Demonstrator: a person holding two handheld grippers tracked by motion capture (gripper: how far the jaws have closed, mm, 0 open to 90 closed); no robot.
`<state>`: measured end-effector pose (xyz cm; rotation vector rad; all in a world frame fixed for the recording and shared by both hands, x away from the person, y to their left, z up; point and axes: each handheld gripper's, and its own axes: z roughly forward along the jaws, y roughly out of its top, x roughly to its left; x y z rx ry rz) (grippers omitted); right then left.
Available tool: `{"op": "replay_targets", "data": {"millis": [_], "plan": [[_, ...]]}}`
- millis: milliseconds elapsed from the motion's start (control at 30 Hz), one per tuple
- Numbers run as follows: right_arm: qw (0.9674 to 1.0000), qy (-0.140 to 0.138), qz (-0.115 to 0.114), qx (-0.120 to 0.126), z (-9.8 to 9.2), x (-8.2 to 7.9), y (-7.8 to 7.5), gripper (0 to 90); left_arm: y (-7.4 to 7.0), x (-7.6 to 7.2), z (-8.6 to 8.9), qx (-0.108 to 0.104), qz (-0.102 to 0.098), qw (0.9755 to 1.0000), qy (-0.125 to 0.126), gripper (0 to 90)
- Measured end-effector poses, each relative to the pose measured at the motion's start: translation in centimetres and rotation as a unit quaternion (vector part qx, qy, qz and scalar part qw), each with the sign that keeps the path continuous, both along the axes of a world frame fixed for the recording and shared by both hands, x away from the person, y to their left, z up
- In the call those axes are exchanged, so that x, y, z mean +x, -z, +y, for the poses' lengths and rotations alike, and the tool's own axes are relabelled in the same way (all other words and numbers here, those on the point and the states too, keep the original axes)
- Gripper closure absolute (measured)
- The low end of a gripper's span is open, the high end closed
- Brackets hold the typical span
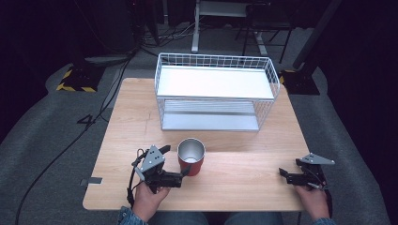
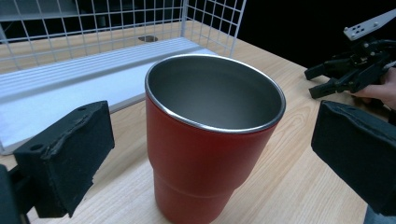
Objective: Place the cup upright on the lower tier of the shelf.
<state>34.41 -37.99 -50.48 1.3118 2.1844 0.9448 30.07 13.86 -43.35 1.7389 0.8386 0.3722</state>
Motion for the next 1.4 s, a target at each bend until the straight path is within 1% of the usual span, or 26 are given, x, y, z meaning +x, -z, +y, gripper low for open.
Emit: {"op": "replay_targets", "data": {"millis": [67, 167, 267, 300, 333, 500, 567, 600, 767, 800, 833, 867, 933, 1033, 1067, 1100, 1133, 1167, 1400], "plan": [[1.0, -0.001, 0.0, 0.0, 0.0, 0.0, 0.0, 11.4, 0.3, 0.2, -0.3, -0.001, 0.001, 1.0, 0.003, 0.0], [1.0, -0.001, 0.0, 0.0, 0.0, 0.0, 0.0, 11.4, 0.7, 0.5, -0.7, -0.002, -0.004, 0.9999, 0.01, 0.0], [1.0, -0.001, 0.0, 0.0, 0.0, 0.0, 0.0, 11.4, 0.9, 0.7, -0.8, -0.003, -0.006, 0.9999, 0.011, 0.1], [1.0, -0.001, 0.0, 0.0, 0.0, 0.0, 0.0, 11.4, 1.0, 0.8, -0.9, -0.006, -0.008, 0.9999, 0.01, 0.2], [1.0, -0.001, 0.0, 0.0, 0.0, 0.0, 0.0, 11.4, 1.1, 0.9, -1.0, -0.01, -0.005, 0.9999, 0.009, 0.2], [1.0, -0.001, 0.0, 0.0, 0.0, 0.0, 0.0, 11.4, 1.9, 1.5, -2.0, -0.002, 0.004, 1.0, 0.004, 0.3], [1.0, -0.001, 0.0, 0.001, 0.0, 0.0, 0.0, 11.3, 2.1, 1.6, -2.4, -0.002, -0.001, 1.0, 0.004, 0.3], [1.0, -0.001, 0.0, 0.0, 0.0, 0.0, 0.0, 11.3, 2.3, 1.7, -2.8, 0.001, -0.004, 1.0, -0.002, 0.3], [1.0, -0.001, 0.001, 0.001, 0.0, 0.0, 0.0, 11.3, 2.8, 2.2, -3.5, 0.002, -0.012, 0.9999, -0.008, 0.3], [1.0, -0.001, 0.001, 0.001, 0.0, 0.0, 0.0, 11.3, 3.2, 2.4, -3.6, 0.008, -0.013, 0.9998, -0.011, 0.3], [1.0, -0.001, 0.001, 0.001, 0.0, 0.0, 0.0, 11.3, 3.4, 2.4, -3.7, 0.012, -0.01, 0.9998, -0.014, 0.3], [1.0, -0.001, 0.001, 0.001, 0.0, 0.0, 0.0, 11.4, 3.9, 2.6, -4.0, 0.021, -0.01, 0.9996, -0.019, 0.3], [1.0, -0.001, 0.0, 0.001, 0.0, 0.0, 0.0, 11.3, 4.1, 2.7, -4.2, 0.019, -0.013, 0.9996, -0.017, 0.3], [1.0, -0.001, 0.001, 0.001, 0.0, 0.0, 0.0, 11.3, 4.2, 2.8, -4.2, 0.017, -0.014, 0.9997, -0.01, 0.3], [1.0, -0.001, 0.001, 0.001, 0.0, 0.0, 0.0, 11.3, 4.3, 2.8, -4.3, 0.01, -0.013, 0.9998, -0.011, 0.4], [1.0, -0.001, 0.001, 0.001, 0.0, 0.0, 0.0, 11.3, 4.3, 2.9, -4.3, 0.009, -0.013, 0.9998, -0.014, 0.4], [1.0, -0.001, 0.001, 0.001, 0.0, 0.0, 0.0, 11.3, 4.3, 2.9, -4.3, 0.012, -0.013, 0.9996, -0.02, 3.2], [1.0, -0.001, 0.001, 0.001, 0.0, 0.0, 0.0, 11.3, 4.4, 2.8, -4.3, 0.011, -0.016, 0.9996, -0.021, 4.8], [1.0, -0.001, 0.0, 0.0, 0.0, 0.0, 0.0, 11.4, 4.2, 2.7, -4.3, 0.019, -0.016, 0.9993, -0.029, 6.2]]}}
